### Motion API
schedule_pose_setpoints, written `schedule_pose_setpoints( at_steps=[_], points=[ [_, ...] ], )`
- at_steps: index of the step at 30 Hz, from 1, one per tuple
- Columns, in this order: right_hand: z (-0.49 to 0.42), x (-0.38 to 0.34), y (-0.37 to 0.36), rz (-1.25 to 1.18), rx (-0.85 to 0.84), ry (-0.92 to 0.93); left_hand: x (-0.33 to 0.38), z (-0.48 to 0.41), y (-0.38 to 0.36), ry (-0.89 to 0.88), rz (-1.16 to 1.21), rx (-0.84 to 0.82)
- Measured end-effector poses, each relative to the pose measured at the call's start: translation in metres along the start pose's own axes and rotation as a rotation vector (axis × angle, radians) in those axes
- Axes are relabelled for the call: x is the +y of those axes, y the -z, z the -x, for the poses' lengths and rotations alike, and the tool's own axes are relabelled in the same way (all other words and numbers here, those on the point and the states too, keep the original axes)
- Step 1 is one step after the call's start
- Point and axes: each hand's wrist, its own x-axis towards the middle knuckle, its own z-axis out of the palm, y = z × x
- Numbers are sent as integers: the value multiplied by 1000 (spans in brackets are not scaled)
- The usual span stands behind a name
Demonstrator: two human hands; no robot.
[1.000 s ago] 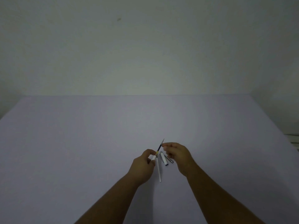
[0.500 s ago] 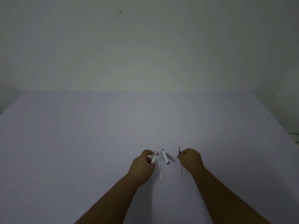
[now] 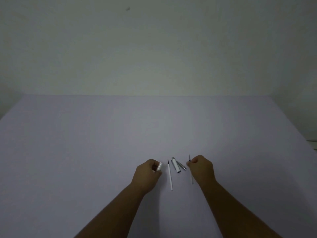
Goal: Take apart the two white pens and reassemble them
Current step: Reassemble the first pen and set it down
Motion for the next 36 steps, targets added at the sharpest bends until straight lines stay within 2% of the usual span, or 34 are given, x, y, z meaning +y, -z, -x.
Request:
schedule_pose_setpoints(
  at_steps=[2, 6, 8, 12, 16, 20, 23, 25, 30, 36],
  points=[
    [8, -10, -2, 7, -6, 76, 0, 0, 2, 12, 7, 16],
    [31, -31, -24, 255, -224, 197, 2, 0, 4, 11, 4, 44],
    [41, -35, -38, 354, -234, 201, 3, 1, 5, 6, 9, 45],
    [50, -34, -53, 397, -263, 141, 2, 4, 8, -2, 16, 41],
    [49, -40, -47, 225, -196, 118, 0, 8, 10, 13, -3, 30],
    [44, -52, -24, -255, -64, 72, 1, 12, 13, 17, -31, 23],
    [46, -57, -14, -464, -105, 5, 7, 14, 13, 11, -28, 27],
    [49, -58, -11, -489, -124, -10, 12, 16, 13, 6, -22, 35],
    [48, -54, -4, -593, -36, -30, 15, 18, 13, 4, -26, 20],
    [54, -53, -3, -625, -115, -35, 20, 21, 12, -15, 3, 21]
  ],
)
